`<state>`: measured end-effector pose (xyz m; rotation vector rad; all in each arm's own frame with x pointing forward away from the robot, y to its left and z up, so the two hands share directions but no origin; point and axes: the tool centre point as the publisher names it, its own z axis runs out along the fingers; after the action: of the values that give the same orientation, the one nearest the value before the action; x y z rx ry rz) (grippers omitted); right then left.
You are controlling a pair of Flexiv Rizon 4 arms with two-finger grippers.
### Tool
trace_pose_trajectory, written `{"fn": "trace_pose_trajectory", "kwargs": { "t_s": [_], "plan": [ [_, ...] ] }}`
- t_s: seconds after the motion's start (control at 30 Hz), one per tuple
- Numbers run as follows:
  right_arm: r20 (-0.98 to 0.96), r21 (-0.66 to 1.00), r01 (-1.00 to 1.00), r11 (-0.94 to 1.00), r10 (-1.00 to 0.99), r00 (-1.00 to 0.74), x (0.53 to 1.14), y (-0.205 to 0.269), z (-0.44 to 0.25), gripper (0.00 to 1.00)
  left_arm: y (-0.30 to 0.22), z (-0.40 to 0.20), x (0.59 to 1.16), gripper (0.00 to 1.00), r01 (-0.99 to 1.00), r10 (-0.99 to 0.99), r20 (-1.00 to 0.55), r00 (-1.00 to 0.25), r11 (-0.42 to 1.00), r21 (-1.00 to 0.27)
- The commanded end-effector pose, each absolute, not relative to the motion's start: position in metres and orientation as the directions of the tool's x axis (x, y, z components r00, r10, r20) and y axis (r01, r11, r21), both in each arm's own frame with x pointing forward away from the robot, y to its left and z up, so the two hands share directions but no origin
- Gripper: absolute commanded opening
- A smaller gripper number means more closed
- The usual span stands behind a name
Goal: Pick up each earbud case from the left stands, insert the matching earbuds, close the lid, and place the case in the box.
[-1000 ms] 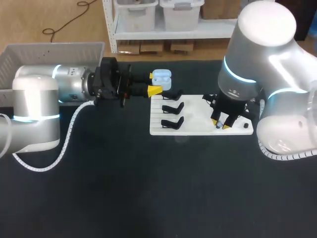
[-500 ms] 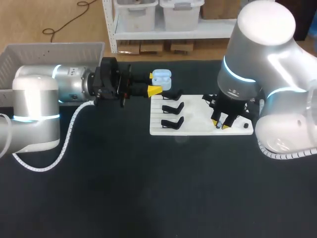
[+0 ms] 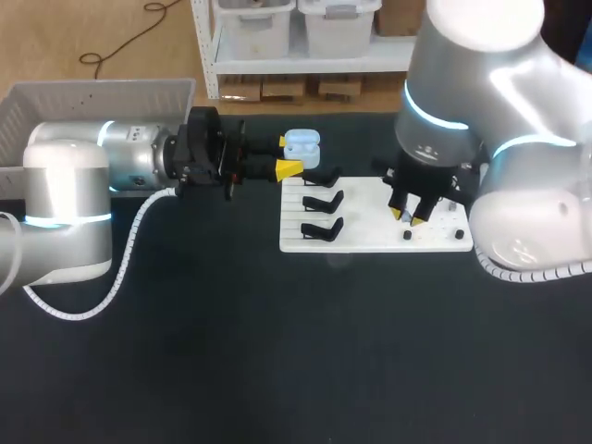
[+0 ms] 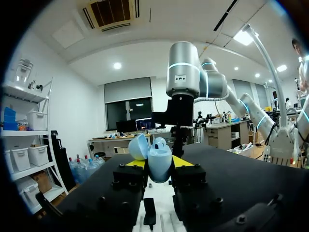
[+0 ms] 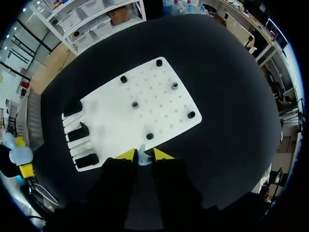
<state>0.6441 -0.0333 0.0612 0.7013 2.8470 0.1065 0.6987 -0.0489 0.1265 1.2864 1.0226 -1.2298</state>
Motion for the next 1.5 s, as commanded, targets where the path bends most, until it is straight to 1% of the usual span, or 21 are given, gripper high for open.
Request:
{"fn": "trace_pose_trajectory", "kwargs": {
  "t_s": [0.03, 0.2, 0.3, 0.43, 0.63, 0.83, 1.27, 1.5],
  "plan": [
    [-0.146, 0.088, 0.451, 0.888, 0.46, -0.876, 0.637, -0.03, 0.088, 0.0, -0.049, 0.126, 0.698, 0.0, 0.988, -0.075, -0.991, 0.114, -0.096, 0.121],
    [-0.04, 0.114, 0.411, 0.904, 0.418, -0.908, 0.637, -0.02, 0.118, 0.0, -0.049, 0.126, 0.698, 0.0, 0.988, -0.075, -0.991, 0.114, -0.096, 0.121],
    [0.01, 0.135, 0.347, 0.928, 0.349, -0.937, 0.637, -0.01, 0.138, 0.0, -0.049, 0.126, 0.698, 0.0, 0.988, -0.075, -0.991, 0.114, -0.096, 0.121],
    [0.016, 0.155, 0.276, 0.949, 0.277, -0.961, 0.638, 0.006, 0.164, 0.0, -0.049, 0.126, 0.698, 0.0, 0.988, -0.075, -0.991, 0.114, -0.096, 0.121],
    [-0.011, 0.159, 0.113, 0.981, 0.116, -0.993, 0.643, 0.033, 0.194, 0.0, -0.049, 0.126, 0.698, 0.0, 0.988, -0.075, -0.991, 0.114, -0.096, 0.121],
    [-0.03, 0.148, 0.029, 0.989, 0.033, -0.999, 0.65, 0.052, 0.197, 0.0, -0.049, 0.126, 0.698, 0.0, 0.988, -0.075, -0.991, 0.114, -0.096, 0.121],
    [-0.03, 0.148, 0.029, 0.989, 0.033, -0.999, 0.65, 0.052, 0.197, 0.0, -0.049, 0.126, 0.698, 0.0, 0.988, -0.075, -0.991, 0.114, -0.096, 0.121],
    [-0.072, 0.04, -0.066, 0.997, -0.063, -0.995, 0.664, 0.077, 0.21, 0.0, -0.049, 0.126, 0.698, 0.0, 0.988, -0.075, -0.991, 0.114, -0.096, 0.121]
  ]
}}
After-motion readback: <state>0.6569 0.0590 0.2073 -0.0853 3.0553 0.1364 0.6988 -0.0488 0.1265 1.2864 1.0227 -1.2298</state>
